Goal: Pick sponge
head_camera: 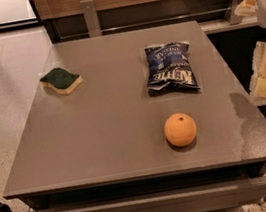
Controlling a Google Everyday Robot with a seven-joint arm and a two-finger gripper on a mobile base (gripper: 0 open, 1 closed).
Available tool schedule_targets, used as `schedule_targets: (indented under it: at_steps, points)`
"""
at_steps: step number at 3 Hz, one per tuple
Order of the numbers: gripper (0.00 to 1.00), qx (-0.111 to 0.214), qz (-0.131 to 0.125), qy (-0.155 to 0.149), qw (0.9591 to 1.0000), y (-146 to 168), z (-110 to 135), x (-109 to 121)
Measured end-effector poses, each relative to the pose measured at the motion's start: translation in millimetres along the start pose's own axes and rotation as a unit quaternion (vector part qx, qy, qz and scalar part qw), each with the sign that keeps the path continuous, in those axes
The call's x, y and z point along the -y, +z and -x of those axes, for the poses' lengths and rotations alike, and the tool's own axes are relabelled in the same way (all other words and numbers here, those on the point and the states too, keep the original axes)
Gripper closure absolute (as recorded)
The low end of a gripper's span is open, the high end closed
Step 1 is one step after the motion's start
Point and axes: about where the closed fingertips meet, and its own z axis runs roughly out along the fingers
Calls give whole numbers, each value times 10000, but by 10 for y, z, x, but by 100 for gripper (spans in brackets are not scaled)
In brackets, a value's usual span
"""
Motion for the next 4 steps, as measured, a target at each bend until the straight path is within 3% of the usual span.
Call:
schedule_targets:
  at_steps: [1, 2, 3, 4]
  points:
    - [0, 0, -1, 0, 10000, 0, 0, 0]
    - [0, 258, -26, 27, 9997, 60, 233, 126]
    - [0, 1140, -15, 455, 9924, 288, 886, 395]
    - [0, 2221, -63, 969, 9702, 402, 1523, 545]
